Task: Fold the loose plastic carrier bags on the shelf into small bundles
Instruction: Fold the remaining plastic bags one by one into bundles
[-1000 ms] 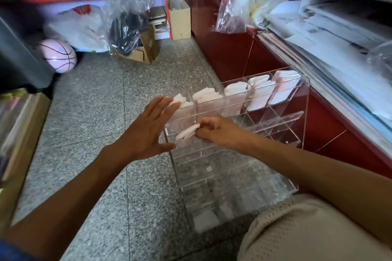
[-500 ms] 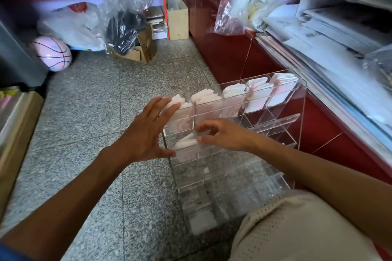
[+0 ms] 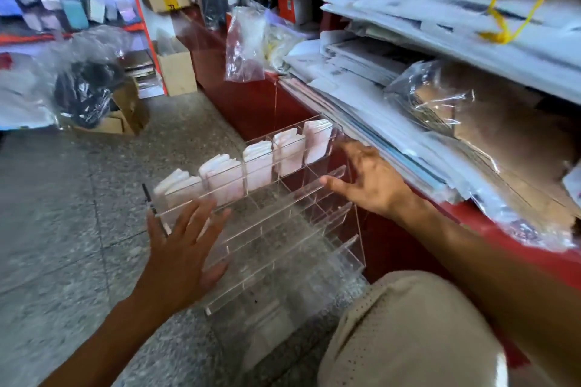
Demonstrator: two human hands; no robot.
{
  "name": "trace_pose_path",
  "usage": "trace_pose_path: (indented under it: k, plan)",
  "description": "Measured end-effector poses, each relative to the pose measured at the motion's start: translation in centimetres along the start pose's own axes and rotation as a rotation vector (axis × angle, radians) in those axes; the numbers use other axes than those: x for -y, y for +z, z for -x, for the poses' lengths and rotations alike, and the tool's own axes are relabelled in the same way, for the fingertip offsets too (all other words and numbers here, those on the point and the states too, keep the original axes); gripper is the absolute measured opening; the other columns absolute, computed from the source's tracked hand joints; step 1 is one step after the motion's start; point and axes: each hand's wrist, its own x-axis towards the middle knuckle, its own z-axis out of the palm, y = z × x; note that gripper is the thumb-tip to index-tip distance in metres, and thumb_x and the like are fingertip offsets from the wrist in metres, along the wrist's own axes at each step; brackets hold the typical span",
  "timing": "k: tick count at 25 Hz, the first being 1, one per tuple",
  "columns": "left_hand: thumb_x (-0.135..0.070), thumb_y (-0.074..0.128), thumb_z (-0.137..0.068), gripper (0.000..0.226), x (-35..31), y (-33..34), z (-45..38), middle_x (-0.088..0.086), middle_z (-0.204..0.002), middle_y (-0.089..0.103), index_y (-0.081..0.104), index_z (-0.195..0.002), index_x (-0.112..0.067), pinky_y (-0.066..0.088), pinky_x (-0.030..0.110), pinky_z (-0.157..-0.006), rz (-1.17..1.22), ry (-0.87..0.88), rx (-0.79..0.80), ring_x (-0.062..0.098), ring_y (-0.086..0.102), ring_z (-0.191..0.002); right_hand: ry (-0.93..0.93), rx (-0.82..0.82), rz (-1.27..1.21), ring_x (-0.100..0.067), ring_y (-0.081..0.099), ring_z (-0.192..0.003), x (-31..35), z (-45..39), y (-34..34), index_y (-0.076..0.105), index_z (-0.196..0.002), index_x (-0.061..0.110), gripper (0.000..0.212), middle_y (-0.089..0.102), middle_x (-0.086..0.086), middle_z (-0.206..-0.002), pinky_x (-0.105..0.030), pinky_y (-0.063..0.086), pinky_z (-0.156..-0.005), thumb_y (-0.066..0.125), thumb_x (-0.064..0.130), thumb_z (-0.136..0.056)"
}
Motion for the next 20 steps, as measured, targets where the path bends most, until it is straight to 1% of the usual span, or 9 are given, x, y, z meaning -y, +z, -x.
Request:
trace_pose_path:
  k: [2, 5, 8, 10, 12, 14, 16, 18, 20]
  plan:
    - [-0.062, 0.031, -0.09, 0.072, -2.8, -0.2, -2.1, 0.016, -0.147, 0.045, 0.049, -0.141, -0.014, 0.01, 0.07, -0.11, 0.021, 0.028, -0.032, 0.035, 0.04, -0.135, 0.073, -0.095, -0.012, -0.023, 0.042, -0.133, -2.7, 3.5, -2.1, 0.032, -0.143, 0.03, 0.069, 0.045, -0.005, -0.144, -0.036, 0.036, -0.108, 0.056, 0.061, -0.087]
    - [-0.055, 0.031, -0.093, 0.068, -9.0, -0.6, -5.6, 0.014, -0.148, 0.046, 0.052, -0.14, -0.012, 0.017, 0.061, -0.114, 0.152, 0.237, -0.108, 0.033, 0.045, -0.133, 0.171, -0.197, 0.043, -0.019, 0.042, -0.131, -7.2, 9.9, -4.9, 0.038, -0.141, 0.027, 0.066, 0.047, 0.002, -0.142, -0.033, 0.035, -0.108, 0.059, 0.058, -0.086]
    - [-0.041, 0.012, -0.103, 0.059, -16.1, -0.9, -10.1, 0.012, -0.142, 0.053, 0.051, -0.14, -0.016, 0.017, 0.05, -0.113, 0.269, 0.45, -0.172, 0.027, 0.042, -0.129, 0.279, -0.257, 0.097, -0.017, 0.046, -0.127, -10.8, 16.8, -7.5, 0.046, -0.136, 0.025, 0.067, 0.05, 0.004, -0.139, -0.035, 0.038, -0.107, 0.054, 0.064, -0.083]
    - [-0.038, 0.032, -0.094, 0.048, -21.0, -1.1, -13.6, 0.012, -0.134, 0.06, 0.046, -0.137, -0.02, 0.021, 0.048, -0.109, 0.285, 0.57, -0.19, 0.025, 0.043, -0.123, 0.355, -0.257, 0.127, -0.019, 0.051, -0.123, -13.1, 21.6, -9.0, 0.051, -0.132, 0.021, 0.067, 0.054, 0.001, -0.135, -0.035, 0.043, -0.103, 0.051, 0.064, -0.081]
    - [-0.042, 0.043, -0.075, 0.063, -26.3, -1.8, -16.8, 0.012, -0.131, 0.061, 0.043, -0.134, -0.021, 0.026, 0.049, -0.105, 0.295, 0.694, -0.142, 0.025, 0.045, -0.119, 0.454, -0.269, 0.175, -0.024, 0.057, -0.117, -15.6, 26.1, -10.0, 0.055, -0.128, 0.02, 0.062, 0.059, -0.001, -0.13, -0.037, 0.047, -0.097, 0.053, 0.061, -0.083]
    - [-0.039, 0.047, -0.073, 0.061, -31.9, -3.3, -18.9, 0.01, -0.13, 0.061, 0.048, -0.131, -0.02, 0.036, 0.047, -0.103, 0.326, 0.818, -0.138, 0.026, 0.051, -0.117, 0.645, -0.24, 0.185, -0.025, 0.058, -0.117, -18.1, 30.4, -10.6, 0.058, -0.126, 0.021, 0.051, 0.061, 0.0, -0.13, -0.036, 0.047, -0.096, 0.061, 0.052, -0.085]
    - [-0.034, 0.056, -0.077, 0.053, -36.9, -5.4, -19.6, 0.005, -0.131, 0.061, 0.056, -0.129, -0.02, 0.041, 0.043, -0.103, 0.342, 0.948, -0.115, 0.025, 0.054, -0.119, 0.845, -0.153, 0.188, -0.022, 0.056, -0.121, -19.8, 34.2, -10.6, 0.056, -0.128, 0.025, 0.05, 0.059, 0.004, -0.132, -0.032, 0.044, -0.097, 0.065, 0.048, -0.085]
    - [-0.031, 0.057, -0.088, 0.05, -42.1, -7.5, -19.7, -0.001, -0.142, 0.051, 0.052, -0.137, -0.023, 0.035, 0.04, -0.111, 0.294, 1.125, -0.015, 0.021, 0.044, -0.13, 0.954, -0.039, 0.182, -0.021, 0.05, -0.128, -20.9, 37.2, -10.3, 0.05, -0.136, 0.029, 0.063, 0.054, 0.004, -0.139, -0.034, 0.042, -0.102, 0.066, 0.055, -0.081]
    - [-0.034, 0.052, -0.094, 0.053, -46.8, -8.4, -19.7, -0.005, -0.147, 0.041, 0.04, -0.144, -0.028, 0.028, 0.04, -0.113, 0.15, 1.254, 0.116, 0.019, 0.035, -0.135, 0.977, 0.044, 0.176, -0.02, 0.043, -0.134, -21.4, 38.8, -10.1, 0.04, -0.144, 0.031, 0.075, 0.044, 0.005, -0.147, -0.034, 0.041, -0.105, 0.068, 0.054, -0.078]
